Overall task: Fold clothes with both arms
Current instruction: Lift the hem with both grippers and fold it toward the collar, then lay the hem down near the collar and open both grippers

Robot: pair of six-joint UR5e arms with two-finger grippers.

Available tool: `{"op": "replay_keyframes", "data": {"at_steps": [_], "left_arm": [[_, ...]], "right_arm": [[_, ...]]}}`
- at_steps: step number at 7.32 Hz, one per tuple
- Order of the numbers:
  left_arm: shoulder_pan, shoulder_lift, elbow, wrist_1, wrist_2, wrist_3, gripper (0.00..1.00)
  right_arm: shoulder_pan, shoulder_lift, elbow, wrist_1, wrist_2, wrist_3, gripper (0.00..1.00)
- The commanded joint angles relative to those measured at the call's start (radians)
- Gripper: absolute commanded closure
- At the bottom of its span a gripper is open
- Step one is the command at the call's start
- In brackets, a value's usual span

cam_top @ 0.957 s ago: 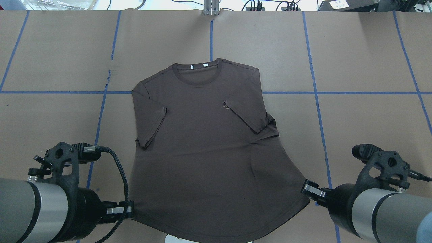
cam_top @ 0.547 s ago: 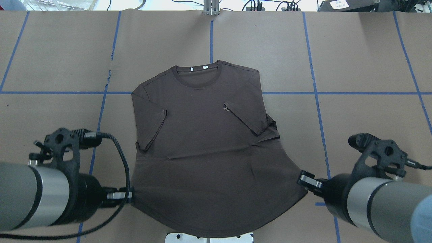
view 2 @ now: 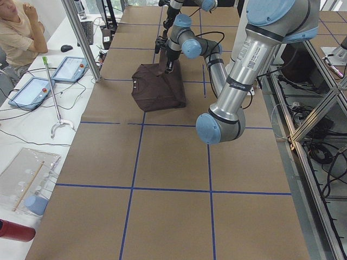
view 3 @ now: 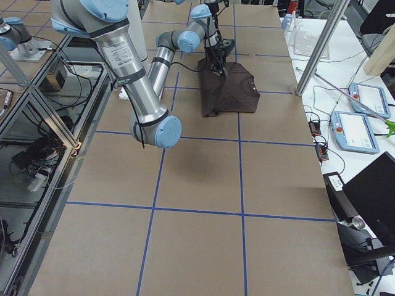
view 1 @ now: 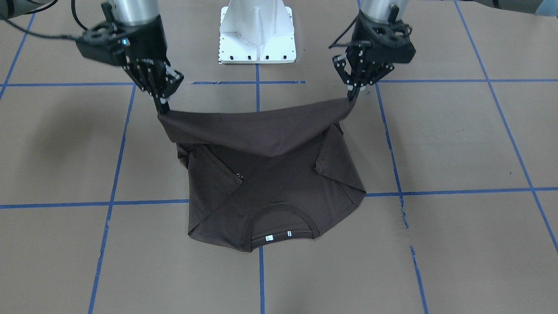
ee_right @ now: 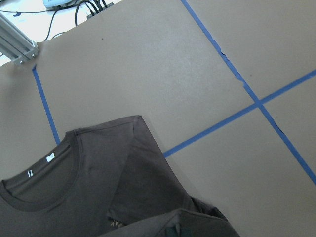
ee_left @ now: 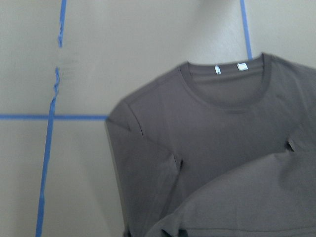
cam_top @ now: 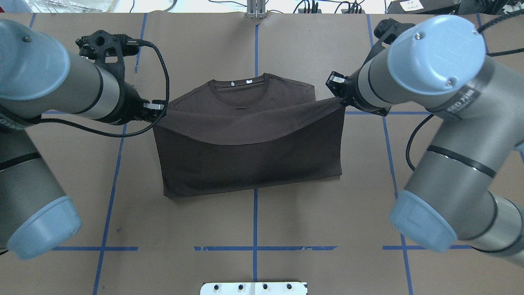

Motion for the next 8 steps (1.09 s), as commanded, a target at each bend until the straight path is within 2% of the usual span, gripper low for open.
{"op": "replay_keyframes", "data": {"at_steps": [1,3,4,6,8], "left_arm": [[-0.029,-0.006,0.23,-0.217,0.006,0.025,1.0],[-0.041,-0.038,0.42,-0.374,0.013,0.032,1.0],[-0.042,-0.057,0.479,-0.405,0.044,0.032,1.0],[-0.042,-0.063,0.576,-0.472,0.065,0.032,1.0],[-0.042,-0.062,0.63,-0.514,0.067,0.036,1.0]], "right_arm": [[0.033,0.089,-0.301,0.229,0.006,-0.014,1.0],[0.054,0.148,-0.535,0.394,0.003,-0.028,1.0],[0.067,0.15,-0.594,0.445,0.003,-0.042,1.0],[0.07,0.15,-0.668,0.49,0.0,-0.051,1.0],[0.068,0.15,-0.695,0.49,-0.002,-0.059,1.0]]}}
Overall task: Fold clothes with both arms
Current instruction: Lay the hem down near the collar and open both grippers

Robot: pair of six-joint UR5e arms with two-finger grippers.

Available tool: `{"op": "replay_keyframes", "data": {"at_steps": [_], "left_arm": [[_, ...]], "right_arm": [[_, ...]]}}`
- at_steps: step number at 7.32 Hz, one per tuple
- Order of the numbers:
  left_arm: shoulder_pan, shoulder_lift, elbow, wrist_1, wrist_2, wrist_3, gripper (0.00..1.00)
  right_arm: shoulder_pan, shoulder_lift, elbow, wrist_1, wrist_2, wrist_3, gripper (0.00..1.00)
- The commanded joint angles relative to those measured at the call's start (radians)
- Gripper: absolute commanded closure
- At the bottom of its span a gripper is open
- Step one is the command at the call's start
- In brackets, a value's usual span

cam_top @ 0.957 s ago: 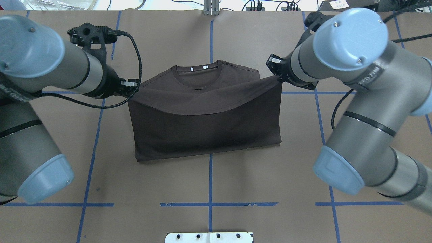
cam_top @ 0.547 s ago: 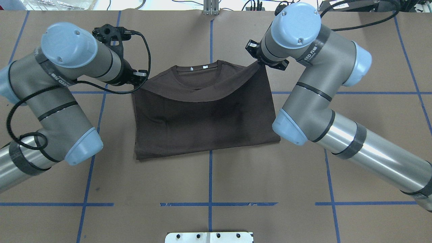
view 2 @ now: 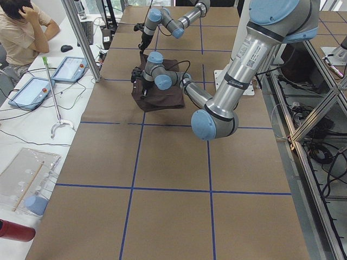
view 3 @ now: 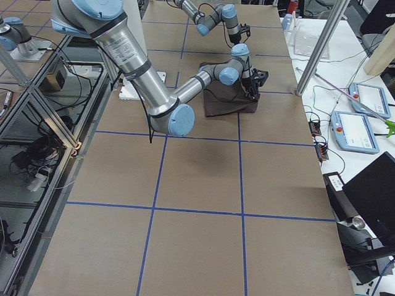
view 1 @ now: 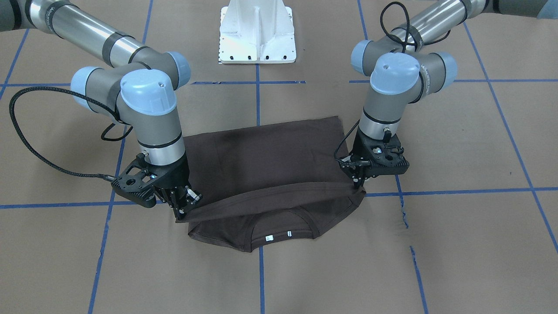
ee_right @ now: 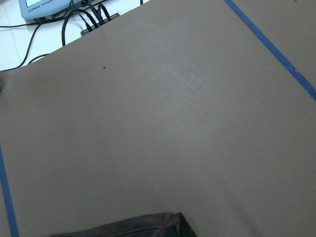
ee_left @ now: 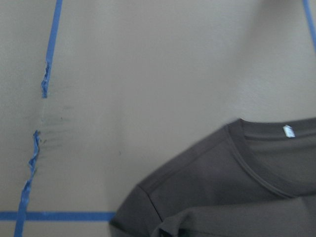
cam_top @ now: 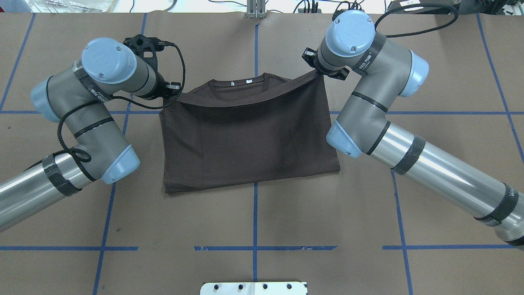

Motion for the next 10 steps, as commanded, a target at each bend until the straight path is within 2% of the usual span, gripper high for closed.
{"op": "replay_keyframes", "data": {"at_steps": [1,2,3,4,5,7,8,9,10], "left_arm": [[0.001,0.002,0.036,-0.026,0.002,0.002,1.0],[0.001,0.003,0.034,-0.025,0.0,0.002,1.0],[0.0,0.005,0.027,-0.025,-0.001,0.046,0.2],[-0.002,0.013,-0.001,-0.022,-0.001,0.109,0.0],[0.0,0.029,-0.069,-0.013,-0.006,0.114,0.0],[0.065,0.178,-0.294,-0.013,-0.009,0.091,0.0],[0.137,0.241,-0.355,-0.019,-0.003,0.018,0.0],[0.193,0.261,-0.371,-0.022,0.003,-0.031,0.0],[0.23,0.276,-0.371,-0.023,0.005,-0.11,0.06]], "right_arm": [[-0.002,0.002,-0.031,0.004,-0.001,-0.005,1.0],[-0.004,0.002,-0.036,0.004,-0.001,-0.006,1.0],[-0.013,0.0,-0.042,0.002,-0.01,-0.076,0.01],[-0.013,0.006,-0.036,0.004,-0.024,-0.141,0.0],[-0.002,0.011,-0.011,0.005,-0.009,-0.178,0.0],[0.001,-0.003,0.021,0.008,0.024,-0.23,0.0],[0.001,-0.004,0.021,0.008,0.024,-0.23,0.0],[0.001,-0.006,0.026,0.008,0.024,-0.23,0.0],[0.002,-0.007,0.03,0.008,0.024,-0.232,0.0]]}}
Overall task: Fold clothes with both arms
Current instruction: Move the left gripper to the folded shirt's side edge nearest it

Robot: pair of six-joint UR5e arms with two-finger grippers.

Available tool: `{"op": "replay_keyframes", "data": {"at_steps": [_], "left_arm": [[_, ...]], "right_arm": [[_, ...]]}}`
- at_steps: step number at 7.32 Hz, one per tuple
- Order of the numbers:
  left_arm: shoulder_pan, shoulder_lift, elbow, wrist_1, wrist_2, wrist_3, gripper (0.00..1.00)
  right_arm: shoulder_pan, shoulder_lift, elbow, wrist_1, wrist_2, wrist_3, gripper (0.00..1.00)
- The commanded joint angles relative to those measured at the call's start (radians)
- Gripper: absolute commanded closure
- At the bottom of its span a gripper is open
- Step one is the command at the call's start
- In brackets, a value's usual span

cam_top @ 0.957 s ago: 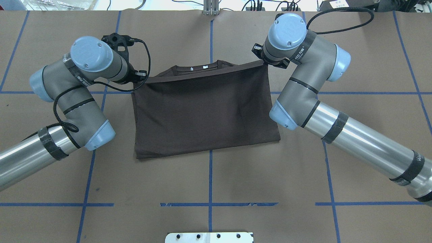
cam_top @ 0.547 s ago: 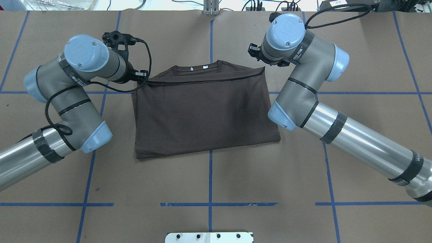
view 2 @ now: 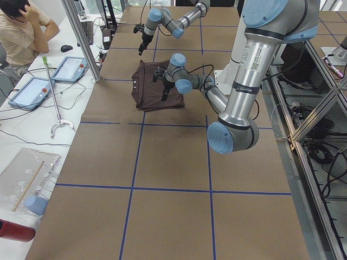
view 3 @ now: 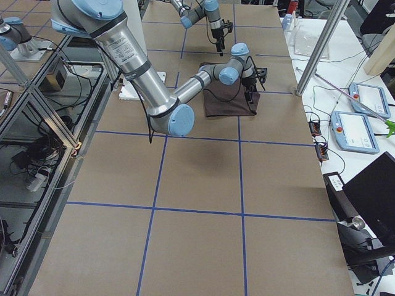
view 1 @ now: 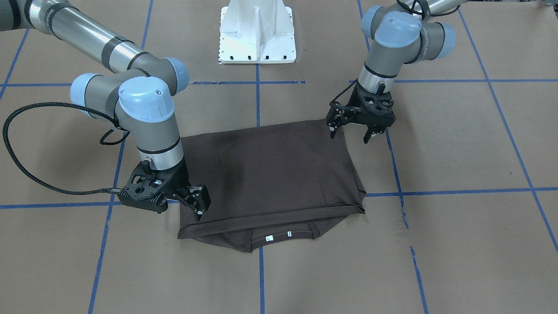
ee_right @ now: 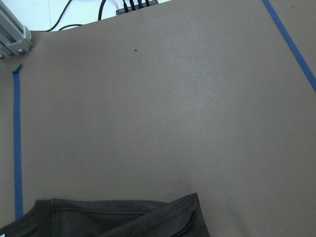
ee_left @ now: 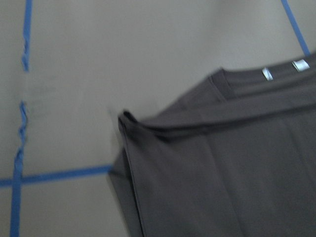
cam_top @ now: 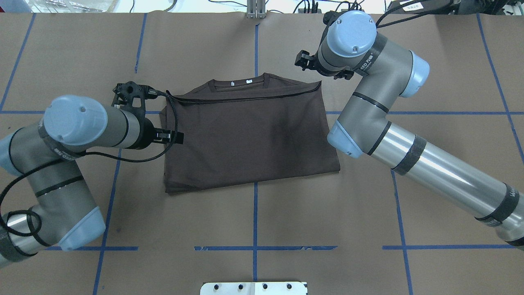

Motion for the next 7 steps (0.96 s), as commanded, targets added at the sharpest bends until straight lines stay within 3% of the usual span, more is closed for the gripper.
{"op": "replay_keyframes", "data": {"at_steps": [1,2,7], "left_arm": [[0.085,0.031,-0.019,-0.003,0.042,-0.172,0.38],[0.136,0.039,-0.017,-0.004,0.086,-0.263,0.52],[0.174,0.079,-0.016,-0.01,0.09,-0.307,0.52]], "right_arm": [[0.0,-0.007,0.009,0.0,0.002,-0.002,0.0],[0.0,-0.008,0.024,0.0,0.002,-0.002,0.0],[0.0,-0.028,0.055,-0.001,0.001,-0.002,0.0]]}}
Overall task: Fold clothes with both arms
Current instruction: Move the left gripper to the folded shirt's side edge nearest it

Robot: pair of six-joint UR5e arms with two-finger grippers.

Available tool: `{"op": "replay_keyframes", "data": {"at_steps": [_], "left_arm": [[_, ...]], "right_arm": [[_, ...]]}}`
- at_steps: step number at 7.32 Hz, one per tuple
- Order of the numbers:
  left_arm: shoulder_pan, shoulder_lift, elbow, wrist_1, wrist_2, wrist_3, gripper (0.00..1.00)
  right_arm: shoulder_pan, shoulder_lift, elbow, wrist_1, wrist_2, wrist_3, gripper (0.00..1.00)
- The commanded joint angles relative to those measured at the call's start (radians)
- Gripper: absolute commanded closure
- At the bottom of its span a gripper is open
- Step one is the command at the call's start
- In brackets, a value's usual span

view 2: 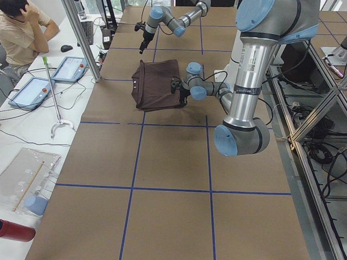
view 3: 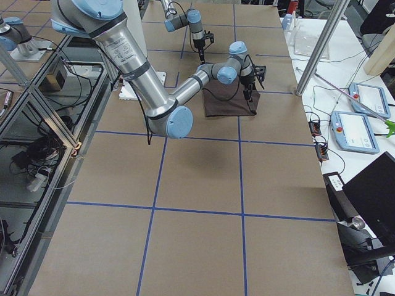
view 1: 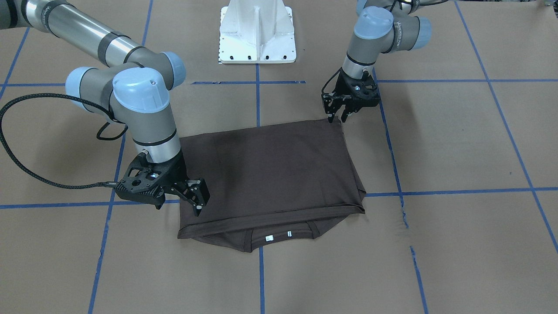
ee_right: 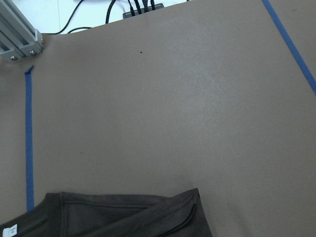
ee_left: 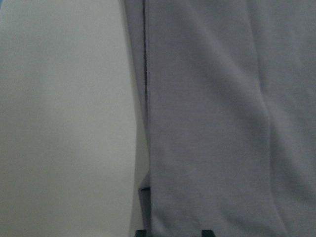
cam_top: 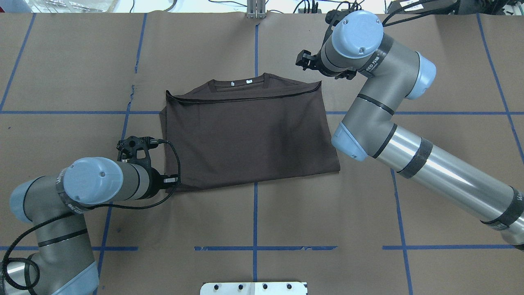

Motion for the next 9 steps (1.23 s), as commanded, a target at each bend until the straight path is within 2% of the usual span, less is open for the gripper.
{"op": "replay_keyframes", "data": {"at_steps": [1,3,4,5,8,9], "left_arm": [[0.022,0.002,0.006,-0.001,0.0,-0.004,0.53],[0.025,-0.004,0.006,-0.001,0.0,-0.001,0.73],[0.024,-0.004,0.003,-0.001,0.0,0.001,0.96],[0.024,-0.005,0.0,-0.001,0.0,0.005,1.0],[-0.013,0.007,0.003,0.002,0.002,0.12,1.0],[-0.041,0.005,0.006,0.004,0.0,0.151,0.96]], "right_arm": [[0.0,-0.007,0.005,-0.002,0.001,0.0,0.0],[0.001,-0.007,0.007,-0.002,0.001,0.0,0.0],[0.001,-0.007,0.007,-0.002,0.001,0.0,0.0],[0.001,-0.01,0.007,-0.001,0.001,0.0,0.0],[0.001,-0.013,0.007,-0.001,0.001,0.002,0.0],[0.001,-0.013,0.007,-0.001,0.001,0.002,0.0]]}}
